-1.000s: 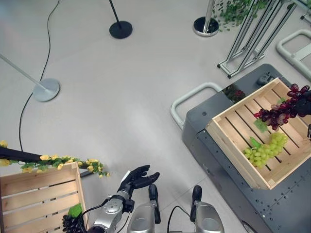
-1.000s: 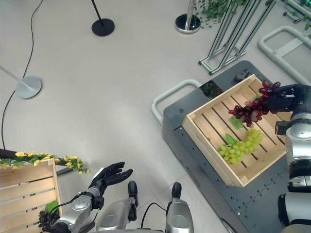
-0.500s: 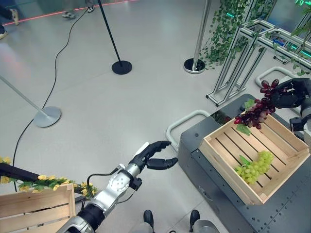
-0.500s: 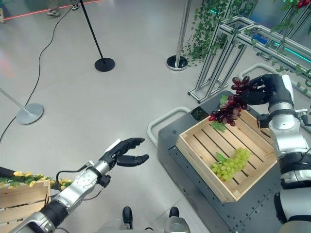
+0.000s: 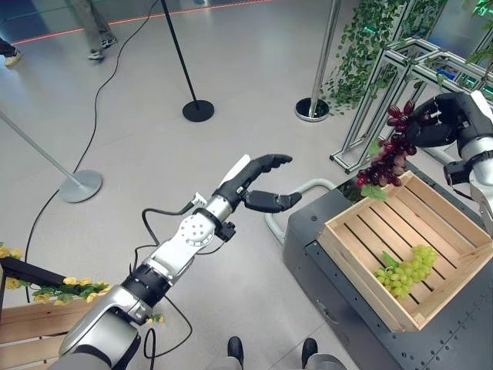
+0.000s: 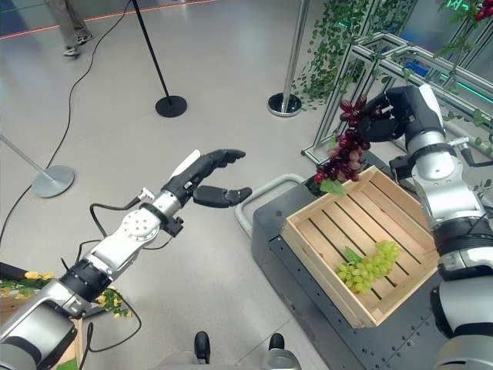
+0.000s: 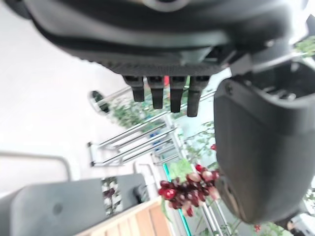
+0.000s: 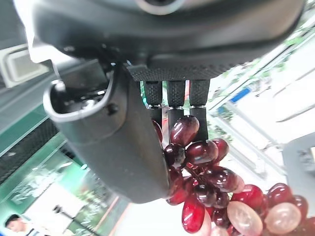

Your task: Pick up the fruits from the basket on one side to the basket on the other side

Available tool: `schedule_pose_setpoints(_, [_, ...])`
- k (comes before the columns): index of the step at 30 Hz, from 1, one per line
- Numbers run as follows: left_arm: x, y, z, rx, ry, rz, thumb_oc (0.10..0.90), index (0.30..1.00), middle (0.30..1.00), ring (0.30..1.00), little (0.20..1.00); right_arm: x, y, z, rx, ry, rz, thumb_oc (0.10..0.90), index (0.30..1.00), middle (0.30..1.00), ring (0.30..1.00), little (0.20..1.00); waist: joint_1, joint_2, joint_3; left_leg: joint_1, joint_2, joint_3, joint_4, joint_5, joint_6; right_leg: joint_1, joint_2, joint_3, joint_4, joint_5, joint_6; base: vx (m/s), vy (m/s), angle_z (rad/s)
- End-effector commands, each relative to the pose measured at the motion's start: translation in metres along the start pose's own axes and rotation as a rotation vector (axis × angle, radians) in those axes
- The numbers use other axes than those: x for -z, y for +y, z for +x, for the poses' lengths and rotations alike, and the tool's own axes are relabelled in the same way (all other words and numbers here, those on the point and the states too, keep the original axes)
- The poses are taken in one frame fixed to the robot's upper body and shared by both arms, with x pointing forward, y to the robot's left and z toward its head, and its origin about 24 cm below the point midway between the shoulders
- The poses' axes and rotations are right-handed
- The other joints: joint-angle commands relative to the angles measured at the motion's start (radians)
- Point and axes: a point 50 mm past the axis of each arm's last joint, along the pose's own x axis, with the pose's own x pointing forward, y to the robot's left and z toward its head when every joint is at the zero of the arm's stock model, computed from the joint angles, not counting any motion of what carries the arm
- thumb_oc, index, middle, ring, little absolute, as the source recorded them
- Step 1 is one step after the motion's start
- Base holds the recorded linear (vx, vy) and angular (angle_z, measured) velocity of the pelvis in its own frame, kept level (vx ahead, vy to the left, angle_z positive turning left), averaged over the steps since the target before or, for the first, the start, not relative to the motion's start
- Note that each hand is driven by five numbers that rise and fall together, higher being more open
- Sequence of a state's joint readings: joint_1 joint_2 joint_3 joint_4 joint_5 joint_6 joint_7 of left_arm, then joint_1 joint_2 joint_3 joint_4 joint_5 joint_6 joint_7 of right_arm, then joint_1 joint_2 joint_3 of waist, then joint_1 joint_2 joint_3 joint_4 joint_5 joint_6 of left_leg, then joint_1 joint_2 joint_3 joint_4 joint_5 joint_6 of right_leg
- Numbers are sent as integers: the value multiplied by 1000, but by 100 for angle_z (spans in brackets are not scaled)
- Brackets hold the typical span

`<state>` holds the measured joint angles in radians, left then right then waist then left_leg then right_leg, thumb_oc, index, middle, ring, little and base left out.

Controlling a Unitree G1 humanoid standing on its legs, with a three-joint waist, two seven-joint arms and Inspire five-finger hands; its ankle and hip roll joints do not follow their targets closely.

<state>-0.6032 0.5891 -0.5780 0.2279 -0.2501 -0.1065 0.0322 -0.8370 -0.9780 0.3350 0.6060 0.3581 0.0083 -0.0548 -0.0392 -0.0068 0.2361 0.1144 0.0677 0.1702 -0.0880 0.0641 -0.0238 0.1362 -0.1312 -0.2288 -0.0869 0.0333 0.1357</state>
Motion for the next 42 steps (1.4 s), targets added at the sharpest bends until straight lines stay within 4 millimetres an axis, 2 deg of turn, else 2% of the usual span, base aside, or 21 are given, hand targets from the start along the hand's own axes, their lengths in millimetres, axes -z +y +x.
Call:
schedule_pose_setpoints(1, [-31,20,21,-65,-111,-12,800,900,900,900,900,-78,-3,16,5,-272,2,400,300,300,300,300,5,-42,-189,22,60,1,1,-47,-67,-20,-15,43,8,29,-14,0,0,0])
schedule_pose_setpoints(6, [-32,20,28,-38,-83,-29,800,900,900,900,900,-89,9,18,-51,-294,6,400,300,300,300,300,4,-42,-200,19,60,-1,1,-48,-69,-15,-12,42,1,28,-11,-4,0,2])
schedule_pose_setpoints(14, [-37,17,43,40,-35,-75,800,900,900,900,900,-113,45,21,-172,-343,17,400,300,300,300,300,7,-38,-209,16,55,-3,1,-49,-67,-11,-10,42,0,22,-8,0,0,0])
schedule_pose_setpoints(18, [-40,18,47,31,-43,-83,800,900,900,900,900,-118,56,21,-215,-355,18,400,300,300,300,300,11,-38,-212,16,53,-6,1,-50,-67,-9,-10,40,0,19,-7,0,0,0])
schedule_pose_setpoints(19, [-42,19,49,13,-46,-82,800,900,900,900,900,-122,66,20,-252,-361,14,400,300,300,300,300,14,-39,-214,17,53,-8,1,-50,-66,-7,-10,39,0,18,-8,0,0,0])
schedule_pose_setpoints(27, [-46,25,55,-56,-30,-71,800,900,900,900,900,-133,97,16,-384,-371,26,400,300,300,300,300,23,-44,-216,20,53,-14,1,-48,-65,1,-9,36,0,12,-10,0,0,0])
schedule_pose_setpoints(33, [-38,18,59,-8,26,-89,800,900,900,900,900,-147,114,10,-453,-415,41,400,300,300,300,300,27,-45,-217,21,55,-17,1,-47,-67,5,-8,34,0,9,-10,0,0,0])
schedule_pose_setpoints(42, [-5,-13,52,152,186,-161,800,900,900,900,900,-176,125,0,-476,-514,83,400,300,300,300,300,33,-43,-215,23,53,-22,1,-48,-65,5,-10,37,0,8,-6,0,0,0])
